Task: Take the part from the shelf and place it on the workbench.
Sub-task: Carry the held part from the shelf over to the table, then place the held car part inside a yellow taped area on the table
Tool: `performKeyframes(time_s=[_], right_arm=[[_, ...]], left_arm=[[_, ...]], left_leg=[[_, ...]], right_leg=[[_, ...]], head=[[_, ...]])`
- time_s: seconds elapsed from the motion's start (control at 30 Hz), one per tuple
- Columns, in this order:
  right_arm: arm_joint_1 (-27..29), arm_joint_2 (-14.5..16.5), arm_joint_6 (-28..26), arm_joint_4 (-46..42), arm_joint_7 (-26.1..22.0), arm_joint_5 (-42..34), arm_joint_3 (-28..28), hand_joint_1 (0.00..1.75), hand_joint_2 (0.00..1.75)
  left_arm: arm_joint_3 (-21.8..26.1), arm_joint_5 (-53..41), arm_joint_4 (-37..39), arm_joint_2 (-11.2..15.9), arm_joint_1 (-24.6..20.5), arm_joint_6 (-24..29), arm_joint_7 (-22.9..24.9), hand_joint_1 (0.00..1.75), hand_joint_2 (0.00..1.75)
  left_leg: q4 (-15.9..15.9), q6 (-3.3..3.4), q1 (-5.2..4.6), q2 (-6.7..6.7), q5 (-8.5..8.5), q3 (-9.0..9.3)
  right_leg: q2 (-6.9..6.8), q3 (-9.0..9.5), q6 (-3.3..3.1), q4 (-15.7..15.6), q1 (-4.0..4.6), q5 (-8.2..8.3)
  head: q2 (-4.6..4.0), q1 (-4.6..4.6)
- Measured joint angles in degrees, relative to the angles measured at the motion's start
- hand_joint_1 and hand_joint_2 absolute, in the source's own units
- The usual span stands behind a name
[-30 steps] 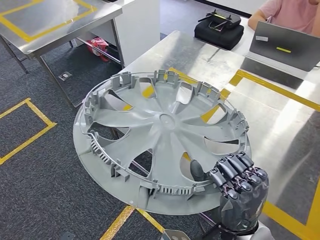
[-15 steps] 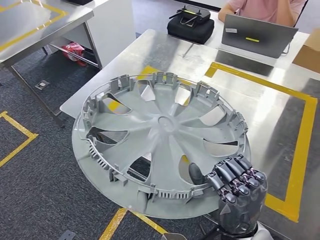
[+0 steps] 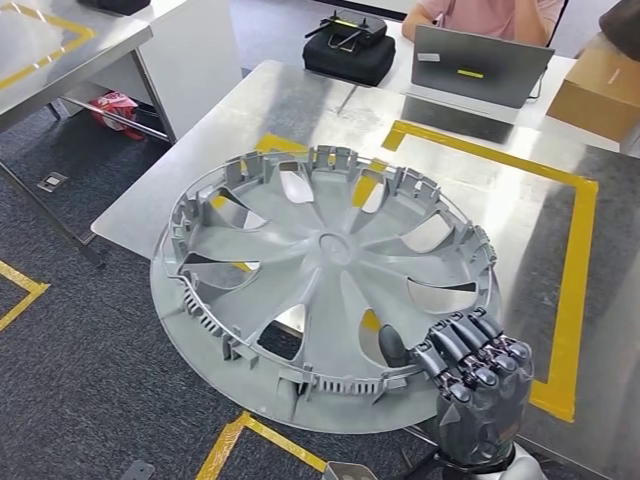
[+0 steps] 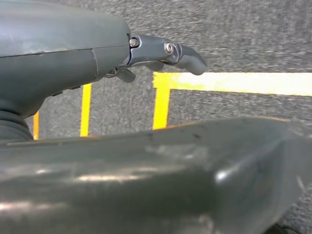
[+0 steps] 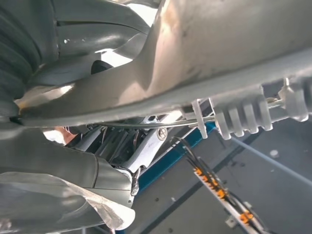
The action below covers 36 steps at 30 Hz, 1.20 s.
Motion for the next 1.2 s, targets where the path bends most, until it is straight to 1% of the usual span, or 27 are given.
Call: performKeyframes(time_s=[0.03, 0.07, 0.17, 0.23, 0.33, 0.5, 0.67, 0.8, 1.03, 1.2], right_arm=[[0.05, 0.00, 0.00, 0.04, -0.09, -0.01, -0.09, 1.75, 1.75], [0.09, 0.00, 0.00, 0.09, -0.18, -0.01, -0.15, 1.75, 1.75], [0.09, 0.00, 0.00, 0.16, -0.30, -0.02, -0.19, 1.75, 1.75], [0.09, 0.00, 0.00, 0.20, -0.31, -0.02, -0.20, 1.75, 1.75], [0.10, 0.00, 0.00, 0.26, -0.34, -0.02, -0.21, 1.75, 1.75], [0.09, 0.00, 0.00, 0.28, -0.38, -0.02, -0.21, 1.75, 1.75], [0.08, 0.00, 0.00, 0.42, -0.42, -0.02, -0.19, 1.75, 1.75], [0.07, 0.00, 0.00, 0.45, 0.04, -0.02, -0.16, 1.75, 1.75], [-0.08, 0.00, 0.00, 0.46, 0.65, 0.00, -0.12, 1.75, 1.75], [-0.07, 0.00, 0.00, 0.46, -0.67, -0.01, -0.22, 1.75, 1.75]], left_arm=[[-0.14, 0.16, -0.82, 0.04, 0.40, 0.21, 0.43, 0.00, 0.00], [-0.34, 0.29, -1.63, 0.11, 0.78, 0.40, 0.82, 0.00, 0.00], [-1.01, 0.62, -3.69, 0.24, 1.53, 0.83, 1.54, 0.00, 0.00], [-1.19, 0.67, -4.58, 0.26, 1.77, 0.90, 1.75, 0.00, 0.00], [-1.31, 0.70, -5.57, 0.36, 2.00, 0.94, 1.97, 0.00, 0.00], [-1.45, 0.95, -6.85, 0.60, 2.47, 1.07, 2.14, 0.00, 0.00], [-1.68, 1.71, -8.10, 0.73, 2.92, 1.31, 2.67, 0.00, 0.00], [-2.77, 3.16, -9.44, 1.03, 3.58, 2.00, 3.87, 0.00, 0.00], [-4.37, 4.63, -10.83, 1.74, 4.12, 2.93, 4.24, 0.00, 0.00], [-5.44, 5.68, -11.24, 2.10, 4.22, 3.55, 4.40, 0.00, 0.00]], left_leg=[[0.19, 0.00, -0.01, -0.02, -0.04, -0.15], [0.58, 0.15, -0.06, -0.03, -0.18, -0.37], [2.46, 0.58, -0.10, -0.04, -0.90, -1.55], [4.12, 0.74, -0.11, -0.04, -1.58, -2.56], [6.93, 0.91, -0.12, -0.04, -2.71, -4.24], [11.03, 0.97, -0.15, -0.04, -4.36, -6.69], [14.11, 0.90, -0.19, -0.04, -5.63, -8.47], [15.00, 0.83, -0.21, -0.04, -6.06, -8.97], [14.72, 0.75, -0.21, -0.04, -5.99, -8.88], [14.09, 0.64, -0.20, -0.04, -5.74, -8.58]], right_leg=[[-0.01, -0.12, -0.14, 0.17, 0.01, -0.08], [-0.03, -0.27, -0.09, 0.40, -0.02, -0.14], [-0.10, -1.22, 0.50, 1.83, -0.03, -0.62], [-0.09, -2.13, 0.87, 3.28, -0.04, -1.17], [-0.08, -3.78, 1.16, 5.95, -0.05, -2.21], [-0.10, -6.31, 1.40, 10.08, -0.11, -3.86], [-0.10, -8.20, 1.33, 13.24, -0.12, -5.15], [-0.10, -8.77, 1.30, 14.23, -0.11, -5.58], [-0.10, -8.77, 1.28, 14.18, -0.11, -5.58], [-0.10, -8.49, 1.17, 13.54, -0.12, -5.40]], head=[[0.00, -0.01], [0.00, -0.01], [0.00, 0.00], [0.00, -0.01], [0.00, -0.01], [0.00, -0.02], [0.00, -0.04], [0.00, -0.04], [0.00, -0.04], [0.00, -0.04]])
